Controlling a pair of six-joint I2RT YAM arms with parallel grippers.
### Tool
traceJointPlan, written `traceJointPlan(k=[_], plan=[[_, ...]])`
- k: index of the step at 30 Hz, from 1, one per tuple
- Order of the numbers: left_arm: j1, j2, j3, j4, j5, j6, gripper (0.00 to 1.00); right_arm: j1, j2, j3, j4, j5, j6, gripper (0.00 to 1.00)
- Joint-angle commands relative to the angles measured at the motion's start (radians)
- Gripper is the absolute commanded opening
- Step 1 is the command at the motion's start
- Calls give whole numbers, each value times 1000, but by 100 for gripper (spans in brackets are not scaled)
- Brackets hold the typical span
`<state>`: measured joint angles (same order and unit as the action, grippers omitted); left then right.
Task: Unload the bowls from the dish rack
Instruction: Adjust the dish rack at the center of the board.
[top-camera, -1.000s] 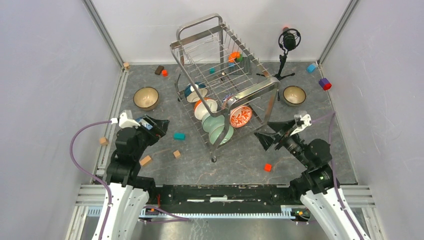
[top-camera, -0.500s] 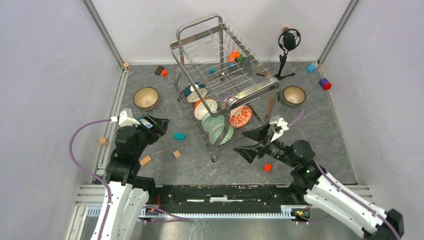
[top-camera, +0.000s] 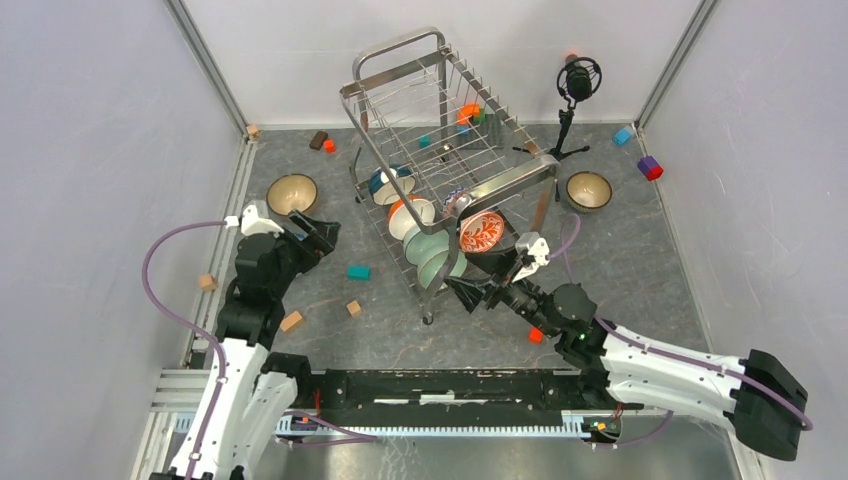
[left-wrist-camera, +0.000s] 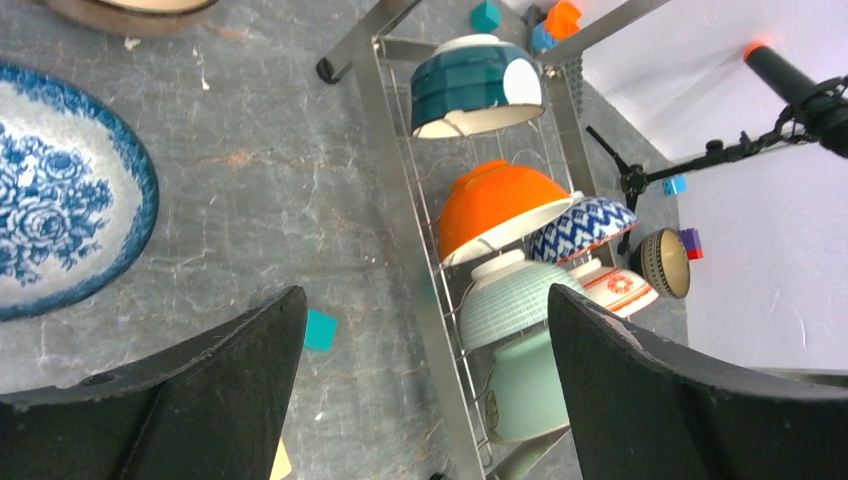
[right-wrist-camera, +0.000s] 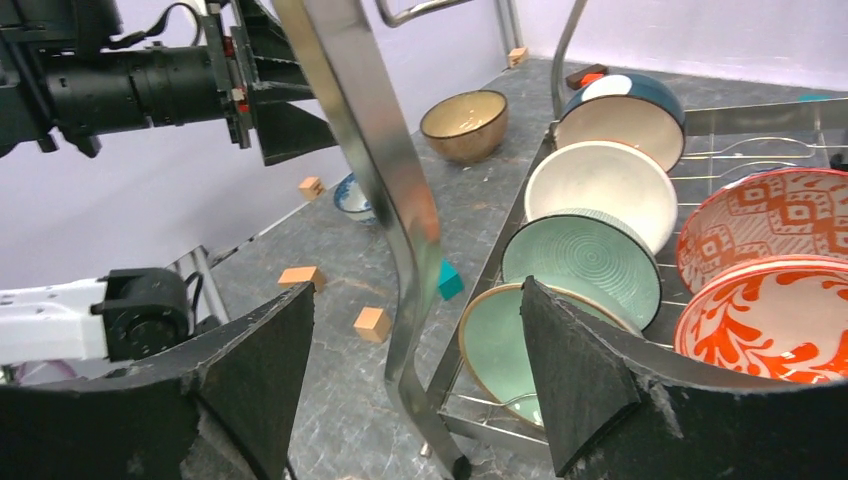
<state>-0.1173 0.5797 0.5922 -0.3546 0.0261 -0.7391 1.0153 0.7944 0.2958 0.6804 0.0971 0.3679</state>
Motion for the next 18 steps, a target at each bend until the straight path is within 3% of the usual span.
traceJointPlan(k=[1,5,8,18], plan=[[2,37,47,172,-77,-2,95,17,57,22,158,155,-39,78],[2,103,-12,407,-93,-40,94,16,122,35,167,268,-34,65],[2,175,9,439,-170,-47,94,17,140,45,142,311,-54,56],[-58,413,43,721,-195,129,94,-57,54,3,27,354,-65,43]])
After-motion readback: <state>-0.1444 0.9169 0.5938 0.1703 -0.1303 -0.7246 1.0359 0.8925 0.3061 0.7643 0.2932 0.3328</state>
